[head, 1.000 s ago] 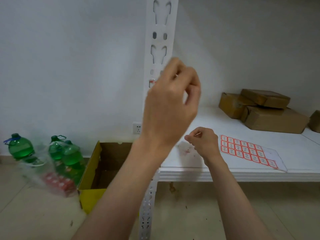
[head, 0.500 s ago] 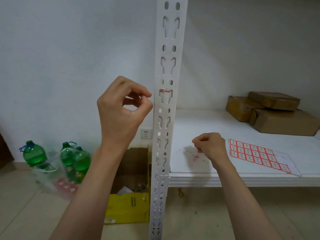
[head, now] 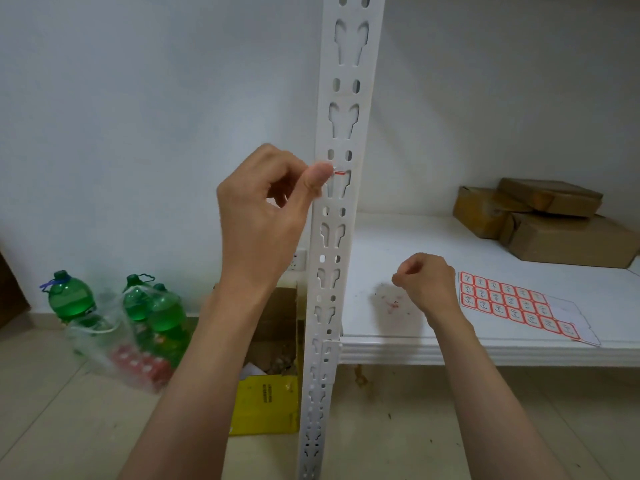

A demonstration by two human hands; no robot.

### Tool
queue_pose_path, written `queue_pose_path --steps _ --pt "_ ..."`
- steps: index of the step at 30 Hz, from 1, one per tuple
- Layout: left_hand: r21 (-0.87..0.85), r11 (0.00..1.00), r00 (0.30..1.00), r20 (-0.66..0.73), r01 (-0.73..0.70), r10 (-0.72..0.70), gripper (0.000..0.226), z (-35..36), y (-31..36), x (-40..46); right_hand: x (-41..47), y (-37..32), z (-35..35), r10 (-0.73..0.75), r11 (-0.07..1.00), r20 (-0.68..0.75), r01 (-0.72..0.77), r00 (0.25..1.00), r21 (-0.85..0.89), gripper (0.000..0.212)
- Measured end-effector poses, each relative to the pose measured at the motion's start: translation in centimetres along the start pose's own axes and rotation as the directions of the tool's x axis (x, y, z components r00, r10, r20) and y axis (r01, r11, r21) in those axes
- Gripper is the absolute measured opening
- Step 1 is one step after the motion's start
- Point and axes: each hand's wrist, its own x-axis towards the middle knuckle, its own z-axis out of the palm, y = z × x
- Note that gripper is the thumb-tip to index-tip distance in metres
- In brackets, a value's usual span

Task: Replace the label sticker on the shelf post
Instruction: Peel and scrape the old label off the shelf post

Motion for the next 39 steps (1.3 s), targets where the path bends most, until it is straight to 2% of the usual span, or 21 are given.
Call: queue_pose_path --steps 2,4,6,7,11,14,16,21,26,30,39 --pt "0.052 0.998 0.999 0.000 -0.034 0.034 0.030 0.6 0.4 -0.1 -0.3 -0.5 -0.4 -0.021 0.999 -0.016 0.022 1.000 0.047 0.011" --pt "0.065 0.998 1.000 -0.022 -0.017 0.018 0.021 0.9 0.3 -0.1 -0.7 -1.6 -0.9 -0.105 0.987 -0.033 0.108 0.994 0.115 0.006" --pt "0.044 0.999 0.999 -0.045 0.020 -0.018 0.009 0.9 0.2 0.1 -1.2 -3.2 -1.4 -0.207 0.957 -0.055 0.214 0.977 0.197 0.016" --pt "0.031 0.999 0.998 -0.049 0.027 -0.025 0.017 0.8 0.2 0.2 -1.4 -4.1 -1.6 -0.242 0.934 -0.072 0.253 0.968 0.254 0.020" --pt "0.027 0.999 1.000 -0.001 -0.025 0.025 0.020 0.9 0.1 0.4 -2.7 -8.0 -2.6 -0.305 0.745 -0.153 0.336 0.940 0.577 0.010" --pt "0.064 0.996 0.998 -0.002 -0.066 0.067 0.016 1.2 -0.3 0.3 -3.9 -10.3 -3.3 -0.379 0.629 -0.167 0.386 0.910 0.674 0.007" --pt "0.104 0.990 0.995 -0.011 -0.097 0.098 0.013 1.4 -0.5 0.2 -4.4 -11.2 -3.5 -0.417 0.597 -0.185 0.422 0.890 0.682 0.009" --pt "0.242 0.951 0.977 -0.048 -0.192 0.209 0.012 1.9 -1.2 -0.1 -5.2 -12.0 -3.2 -0.486 0.610 -0.172 0.473 0.857 0.636 0.004" --pt "0.288 0.928 0.958 -0.088 -0.236 0.272 0.011 2.3 -1.4 0.0 -5.3 -12.0 -3.2 -0.502 0.603 -0.164 0.480 0.849 0.638 0.006" --pt "0.319 0.905 0.945 -0.075 -0.281 0.319 0.013 2.4 -1.8 -0.1 -5.2 -12.1 -2.7 -0.519 0.633 -0.188 0.523 0.834 0.571 0.007" --pt "0.281 0.929 0.960 -0.078 -0.239 0.270 0.010 2.9 -1.6 -0.2 -4.9 -11.8 -2.3 -0.561 0.633 -0.208 0.577 0.802 0.516 0.008"
